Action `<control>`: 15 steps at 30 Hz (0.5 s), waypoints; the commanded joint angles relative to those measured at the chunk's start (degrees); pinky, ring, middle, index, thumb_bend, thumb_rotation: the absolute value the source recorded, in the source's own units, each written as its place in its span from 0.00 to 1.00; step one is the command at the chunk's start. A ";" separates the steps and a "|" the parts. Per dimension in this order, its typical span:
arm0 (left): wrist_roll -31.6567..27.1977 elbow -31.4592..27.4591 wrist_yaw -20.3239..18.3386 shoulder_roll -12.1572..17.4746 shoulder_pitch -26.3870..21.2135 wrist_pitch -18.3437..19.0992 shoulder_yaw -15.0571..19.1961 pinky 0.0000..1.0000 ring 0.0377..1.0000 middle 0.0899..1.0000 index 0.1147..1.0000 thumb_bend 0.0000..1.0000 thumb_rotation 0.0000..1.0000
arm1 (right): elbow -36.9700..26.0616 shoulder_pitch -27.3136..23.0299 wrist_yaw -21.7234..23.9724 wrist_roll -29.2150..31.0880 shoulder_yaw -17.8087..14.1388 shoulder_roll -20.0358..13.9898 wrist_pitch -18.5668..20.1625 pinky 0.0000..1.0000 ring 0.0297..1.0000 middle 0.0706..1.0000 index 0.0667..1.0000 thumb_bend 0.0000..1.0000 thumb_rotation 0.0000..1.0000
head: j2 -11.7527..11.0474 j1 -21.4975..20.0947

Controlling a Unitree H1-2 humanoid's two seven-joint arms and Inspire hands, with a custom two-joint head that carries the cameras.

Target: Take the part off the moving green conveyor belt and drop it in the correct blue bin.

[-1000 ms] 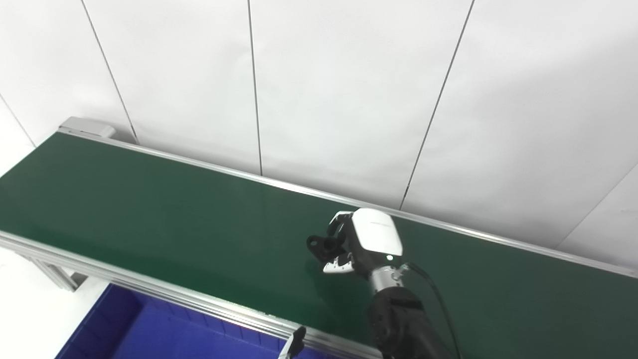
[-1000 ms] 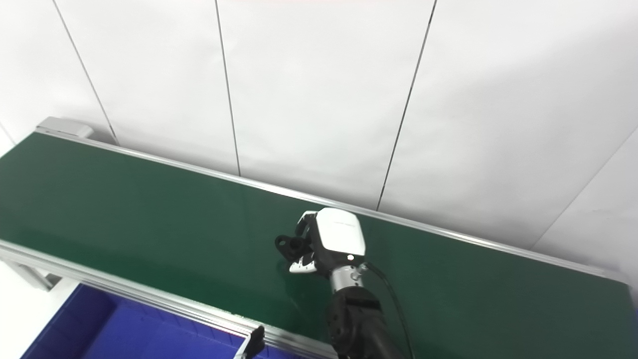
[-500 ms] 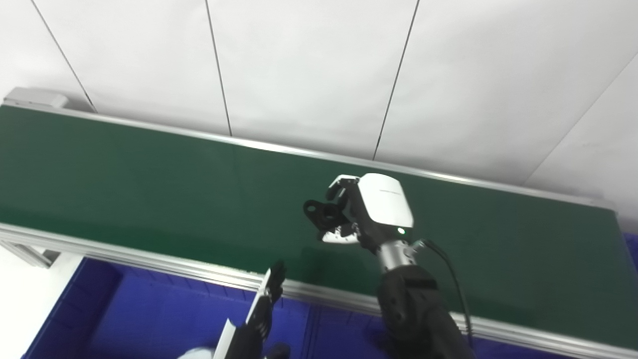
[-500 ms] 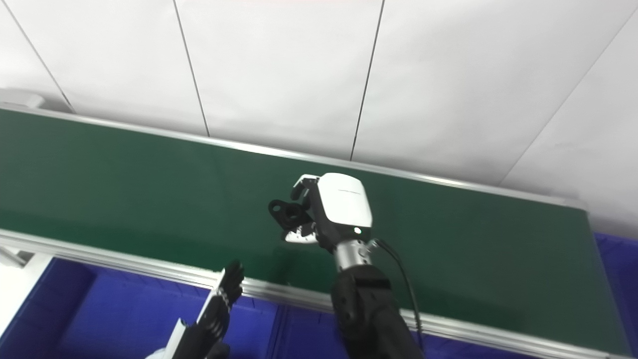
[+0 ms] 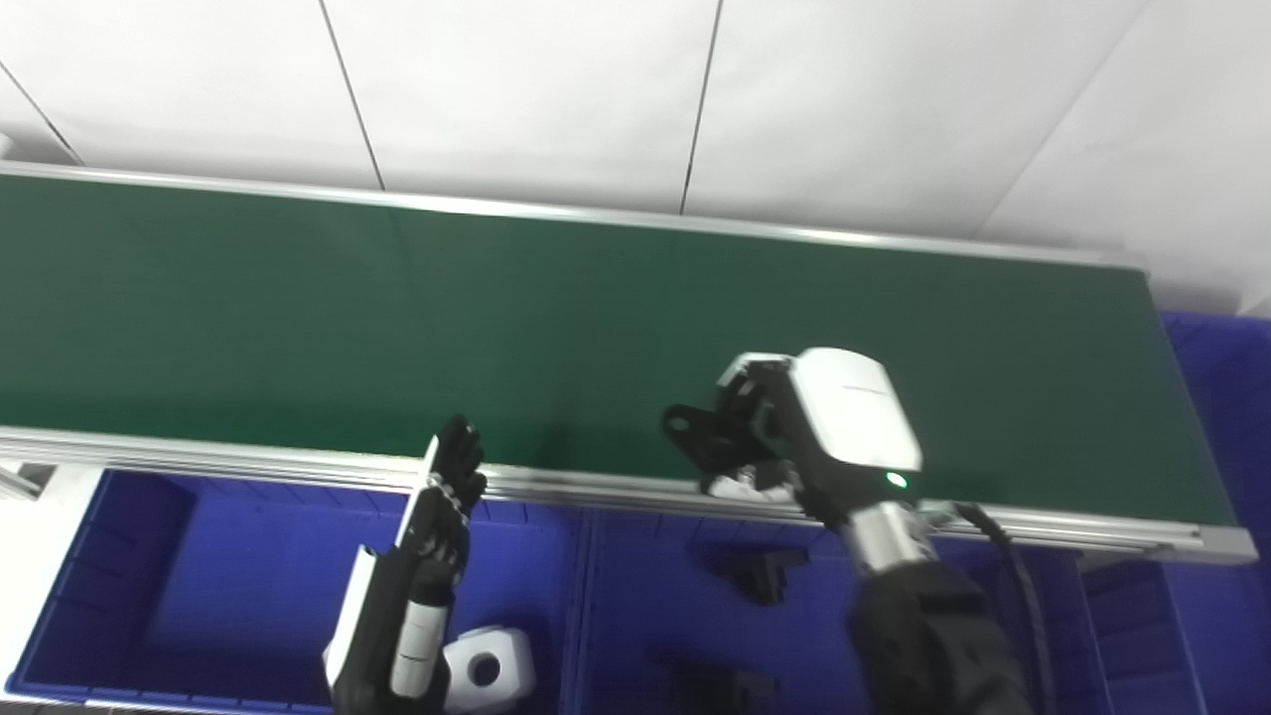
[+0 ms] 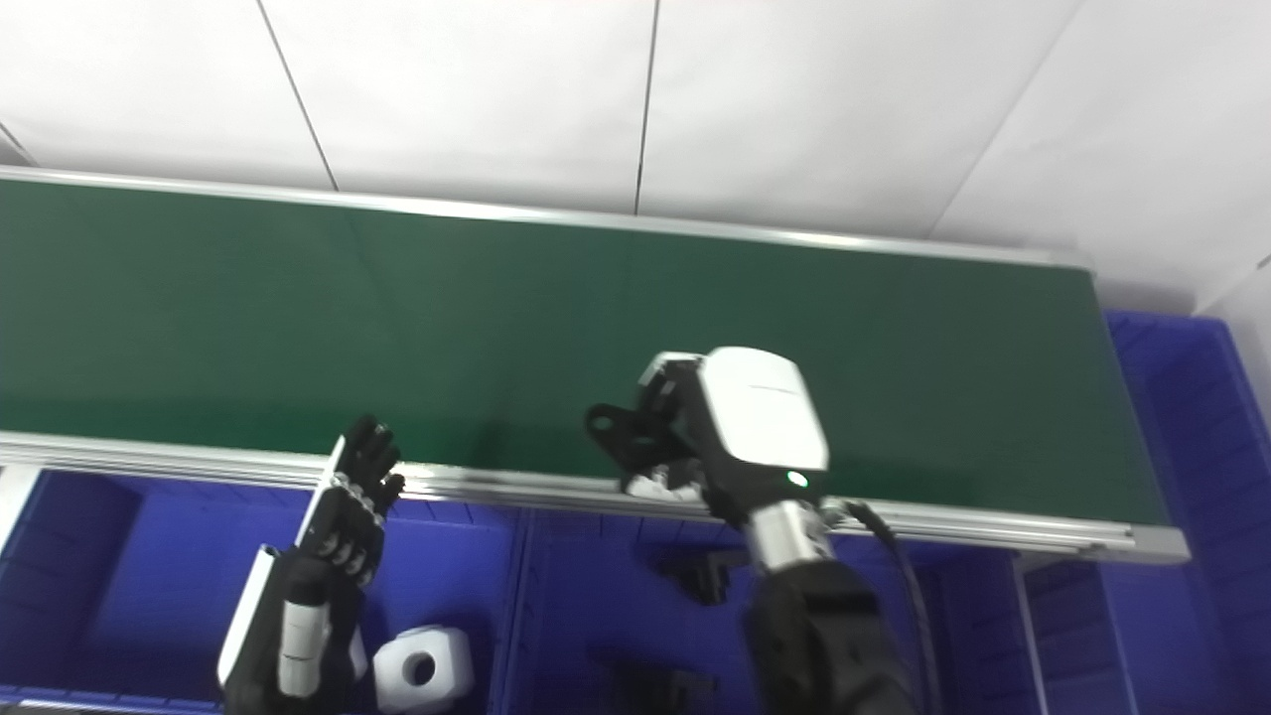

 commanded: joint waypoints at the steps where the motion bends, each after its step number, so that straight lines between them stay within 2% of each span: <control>1: -0.99 -2.28 -1.33 0.24 0.79 0.10 0.09 1.00 1.00 1.00 1.00 0.64 0.95 | -4.38 2.65 0.15 -0.58 -1.01 -0.27 -2.90 0.23 0.34 0.42 0.50 0.51 0.00 | 0.06 -0.09; 3: -1.48 -2.50 -1.63 0.35 0.79 0.39 0.54 1.00 1.00 1.00 1.00 0.64 0.95 | -6.56 5.75 0.81 -0.64 -1.93 -0.20 -3.63 0.26 0.33 0.42 0.52 0.51 0.00 | 0.31 -0.64; 9: -1.87 -2.85 -2.33 0.47 0.80 0.38 1.95 1.00 1.00 1.00 1.00 0.61 0.94 | -10.86 12.41 3.51 -2.64 -4.45 0.18 -5.55 0.22 0.32 0.40 0.51 0.51 0.00 | 1.32 -2.75; 13: -3.11 -3.10 -3.04 0.68 0.79 0.60 2.79 1.00 1.00 1.00 1.00 0.61 0.92 | -10.48 15.11 3.95 -3.00 -6.25 0.49 -7.01 0.21 0.33 0.40 0.50 0.51 0.00 | 1.70 -3.97; 15: -3.97 -2.99 -3.43 0.84 0.73 0.71 3.06 1.00 1.00 1.00 1.00 0.61 0.91 | -9.13 16.35 3.68 -3.17 -6.96 0.21 -7.68 0.25 0.33 0.42 0.51 0.51 0.00 | 1.70 -4.03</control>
